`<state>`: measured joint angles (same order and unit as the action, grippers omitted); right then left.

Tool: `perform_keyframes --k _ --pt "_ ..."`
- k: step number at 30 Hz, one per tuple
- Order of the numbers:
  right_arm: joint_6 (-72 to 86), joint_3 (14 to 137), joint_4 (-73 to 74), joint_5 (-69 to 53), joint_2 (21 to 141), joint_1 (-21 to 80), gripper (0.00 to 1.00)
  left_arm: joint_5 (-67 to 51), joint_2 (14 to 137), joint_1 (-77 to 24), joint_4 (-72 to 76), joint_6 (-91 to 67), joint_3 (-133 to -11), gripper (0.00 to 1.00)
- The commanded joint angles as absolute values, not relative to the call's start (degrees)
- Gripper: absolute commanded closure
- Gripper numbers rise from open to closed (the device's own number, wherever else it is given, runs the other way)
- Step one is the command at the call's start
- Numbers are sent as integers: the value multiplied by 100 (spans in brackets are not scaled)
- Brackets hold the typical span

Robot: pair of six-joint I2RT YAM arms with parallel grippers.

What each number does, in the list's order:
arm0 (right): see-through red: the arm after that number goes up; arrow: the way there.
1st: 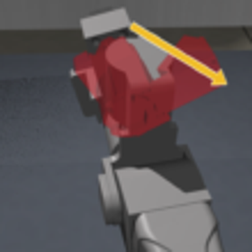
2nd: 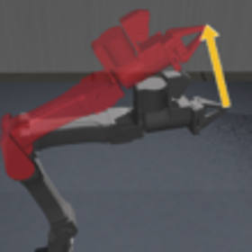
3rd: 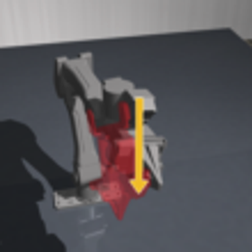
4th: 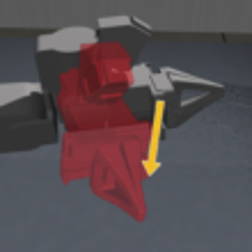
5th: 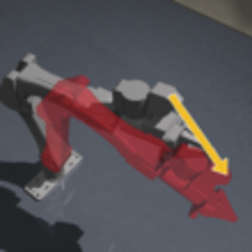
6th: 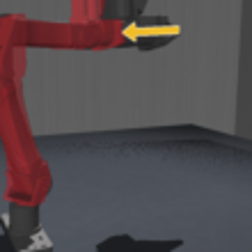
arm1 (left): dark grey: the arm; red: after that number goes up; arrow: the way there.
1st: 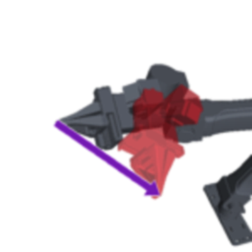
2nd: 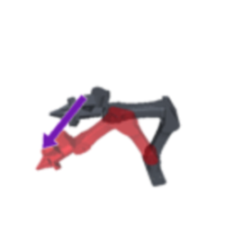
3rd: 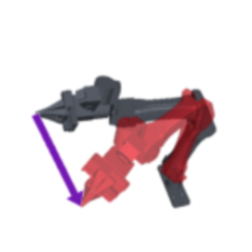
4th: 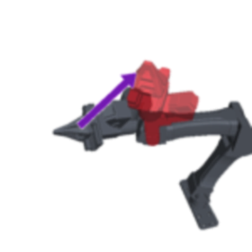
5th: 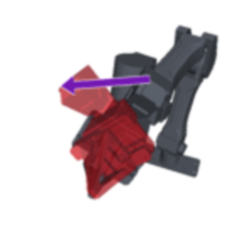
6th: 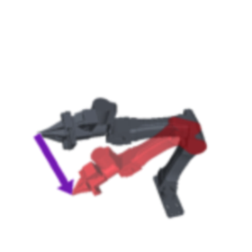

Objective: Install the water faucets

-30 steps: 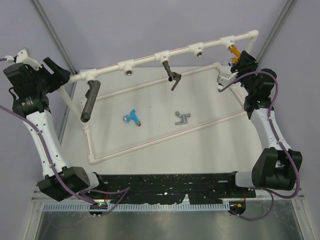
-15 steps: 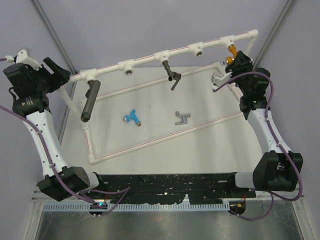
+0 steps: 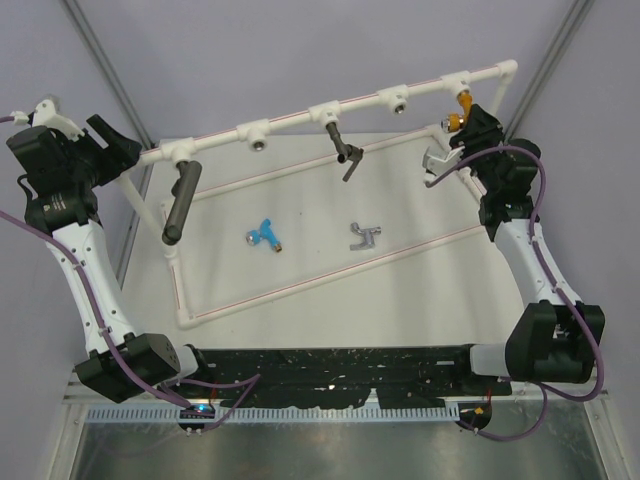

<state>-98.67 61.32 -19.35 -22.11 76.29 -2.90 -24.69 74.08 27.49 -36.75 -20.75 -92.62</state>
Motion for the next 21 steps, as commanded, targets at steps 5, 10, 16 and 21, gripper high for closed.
perform_keyframes --k 5,10,16,21 --pt "-8039 5740 -2899 -2829 7296 -580 95 -3041 7251 2619 -3990 -2118 -9421 22" --pt "-6586 5730 -3164 -2997 6856 -536 95 -3138 7260 2593 -4113 -1899 -10044 7" --pt "-5338 5573 -3629 -2848 6408 -475 95 -2866 7295 2154 -4526 -1240 -11011 0" --pt "-3650 5712 -3771 -2987 6048 -282 95 -2663 7312 1382 -4921 -301 -11679 0"
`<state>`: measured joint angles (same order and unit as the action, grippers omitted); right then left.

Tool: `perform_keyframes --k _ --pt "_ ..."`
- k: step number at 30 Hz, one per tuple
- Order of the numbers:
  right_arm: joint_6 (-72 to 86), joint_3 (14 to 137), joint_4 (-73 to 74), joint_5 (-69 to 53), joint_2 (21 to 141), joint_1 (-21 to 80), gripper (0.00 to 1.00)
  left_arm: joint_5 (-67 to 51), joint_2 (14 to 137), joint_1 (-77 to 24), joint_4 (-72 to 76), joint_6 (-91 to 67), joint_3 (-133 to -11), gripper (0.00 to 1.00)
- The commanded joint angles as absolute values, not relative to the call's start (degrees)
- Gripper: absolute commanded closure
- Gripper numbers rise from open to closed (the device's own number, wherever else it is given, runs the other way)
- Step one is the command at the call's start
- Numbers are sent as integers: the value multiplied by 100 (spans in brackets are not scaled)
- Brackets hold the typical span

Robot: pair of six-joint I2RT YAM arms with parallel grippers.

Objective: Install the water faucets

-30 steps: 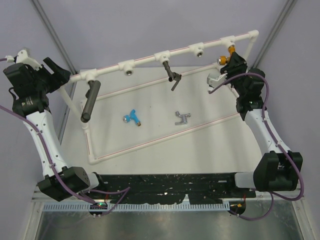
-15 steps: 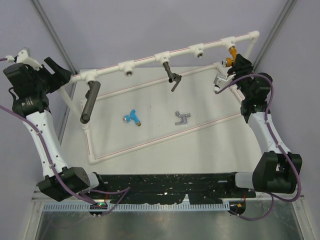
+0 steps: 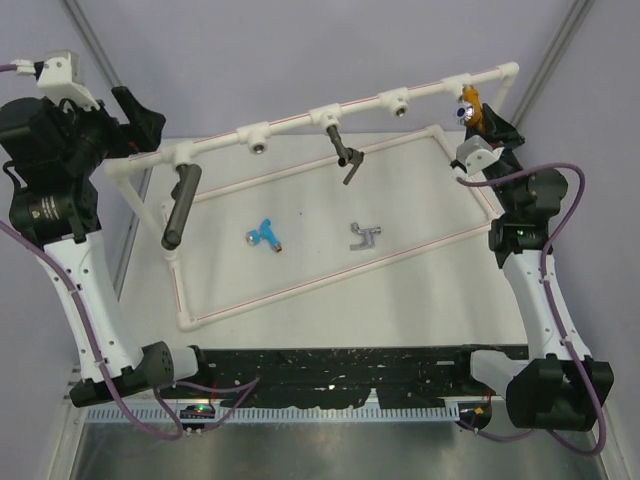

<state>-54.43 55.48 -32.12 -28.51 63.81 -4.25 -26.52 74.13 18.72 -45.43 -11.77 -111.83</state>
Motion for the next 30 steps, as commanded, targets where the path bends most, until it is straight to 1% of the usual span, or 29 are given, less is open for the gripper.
perform_keyframes --k 1,6,9,12,15,17,25,28,30 --pt "-3178 5730 -3736 -3075 5986 -212 95 -2698 7304 1232 -4965 -125 -11820 0" --pt "-1909 5722 -3954 -3427 5845 552 95 -2856 7348 82 -5361 956 -12409 2" --pt "-672 5695 -4358 -3698 5853 808 95 -2927 7260 -771 -5432 1580 -12332 3" --pt "121 5713 -4509 -3902 5880 1028 95 -2918 6954 -1535 -5143 2195 -11701 3" --pt "281 5625 -4553 -4261 5862 1379 95 -3040 6374 -2265 -4231 2898 -10297 2" --pt "439 5546 -4562 -4455 5836 1563 95 -3400 6083 -2600 -3703 3093 -9662 1" --pt "641 5177 -4403 -5097 5748 2425 95 -4218 6170 -3295 -3542 3629 -8904 5" --pt "607 5142 -4342 -5255 5783 2645 95 -4657 6284 -3384 -3411 3551 -8763 9" --pt "449 5159 -4202 -5335 5801 2759 95 -4720 6363 -3428 -3296 3498 -8684 14"
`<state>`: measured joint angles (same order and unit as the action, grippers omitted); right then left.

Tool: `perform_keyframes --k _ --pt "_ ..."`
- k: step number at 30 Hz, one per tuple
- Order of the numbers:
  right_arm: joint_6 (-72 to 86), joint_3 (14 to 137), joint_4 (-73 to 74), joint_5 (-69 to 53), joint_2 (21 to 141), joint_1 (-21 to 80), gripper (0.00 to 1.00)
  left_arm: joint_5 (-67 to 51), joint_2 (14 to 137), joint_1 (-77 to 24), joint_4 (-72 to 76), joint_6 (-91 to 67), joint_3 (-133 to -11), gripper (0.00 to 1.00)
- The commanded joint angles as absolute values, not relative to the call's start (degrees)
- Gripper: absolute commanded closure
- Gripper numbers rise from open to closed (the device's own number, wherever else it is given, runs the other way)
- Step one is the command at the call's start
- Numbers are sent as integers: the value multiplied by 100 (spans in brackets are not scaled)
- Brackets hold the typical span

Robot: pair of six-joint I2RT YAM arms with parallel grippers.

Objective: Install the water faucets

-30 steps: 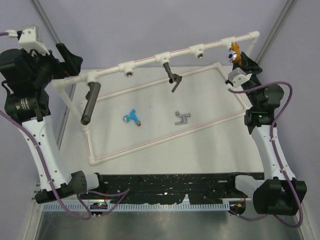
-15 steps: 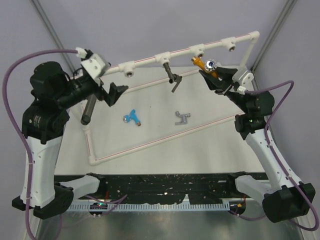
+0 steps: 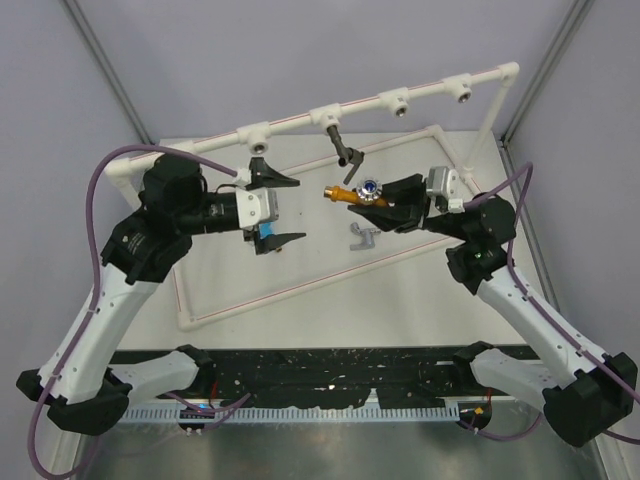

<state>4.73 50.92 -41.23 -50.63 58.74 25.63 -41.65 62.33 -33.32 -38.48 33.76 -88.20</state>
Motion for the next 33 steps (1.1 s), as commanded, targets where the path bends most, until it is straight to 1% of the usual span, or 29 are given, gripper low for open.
perform_keyframes --k 1,8,10,13,23,27,29,31,32,33 --pt "309 5203 -4027 -5370 5809 2786 95 -4720 6398 -3454 -3261 3472 -8657 16" --pt "185 5291 -3832 -5546 5994 3041 95 -4746 6697 -3577 -3156 3340 -8719 30" --pt "184 5300 -3815 -5563 6029 3076 95 -4755 6741 -3568 -3164 3314 -8736 32" --pt "150 5309 -3806 -5546 6064 3102 95 -4825 6794 -3577 -3164 3287 -8728 38" --pt "132 5361 -3797 -5537 6100 3146 95 -4817 6943 -3586 -3208 3164 -8666 43" --pt "149 5370 -3788 -5546 6135 3173 95 -4851 6978 -3603 -3208 3094 -8701 51" --pt "149 5379 -3788 -5528 6152 3182 95 -4878 6987 -3612 -3217 3103 -8701 61" --pt "176 5379 -3806 -5467 6144 3190 95 -4887 6970 -3630 -3191 3103 -8701 90" --pt "184 5370 -3788 -5423 6144 3190 95 -4887 6952 -3621 -3173 3094 -8692 100" --pt "193 5361 -3788 -5405 6135 3190 95 -4869 6943 -3621 -3138 3068 -8684 100"
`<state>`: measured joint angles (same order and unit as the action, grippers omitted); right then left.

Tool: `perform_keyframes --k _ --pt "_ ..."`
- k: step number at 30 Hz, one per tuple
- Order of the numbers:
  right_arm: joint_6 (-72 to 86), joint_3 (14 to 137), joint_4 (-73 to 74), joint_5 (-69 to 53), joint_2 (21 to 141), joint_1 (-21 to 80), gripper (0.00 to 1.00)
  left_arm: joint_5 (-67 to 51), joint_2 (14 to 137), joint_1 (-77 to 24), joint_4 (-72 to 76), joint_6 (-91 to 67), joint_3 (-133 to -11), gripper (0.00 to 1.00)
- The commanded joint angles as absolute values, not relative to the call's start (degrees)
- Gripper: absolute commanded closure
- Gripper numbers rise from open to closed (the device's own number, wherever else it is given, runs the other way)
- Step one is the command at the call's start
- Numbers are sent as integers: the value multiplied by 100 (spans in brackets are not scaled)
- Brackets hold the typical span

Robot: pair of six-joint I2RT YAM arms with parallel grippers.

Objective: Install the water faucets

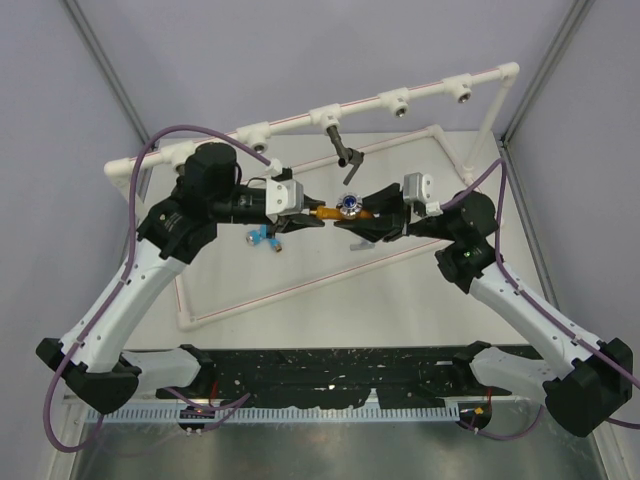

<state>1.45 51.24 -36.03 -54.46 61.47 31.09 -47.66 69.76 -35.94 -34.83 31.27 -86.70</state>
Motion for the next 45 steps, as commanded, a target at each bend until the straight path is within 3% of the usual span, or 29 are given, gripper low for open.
perform_keyframes --k 1,5,6,14,36,40,45 --pt "219 5344 -3797 -5327 6117 3182 95 -4869 6900 -3621 -3077 3024 -8649 100" --pt "290 5282 -3771 -5142 6073 3199 77 -4790 6698 -3621 -2409 2646 -8280 100" --pt "307 5274 -3771 -5150 6073 3199 69 -4807 6662 -3630 -2330 2602 -8218 100" --pt "466 5326 -3683 -5203 6064 3199 55 -4834 6583 -3621 -2381 2584 -8147 100" --pt "562 5511 -3630 -5203 6284 3313 60 -4764 6530 -3639 -2531 2663 -8200 100" --pt "554 5520 -3621 -5238 6328 3322 65 -4772 6530 -3639 -2522 2646 -8218 100" --pt "563 5555 -3621 -5256 6354 3322 82 -4808 6557 -3647 -2505 2593 -8218 100"
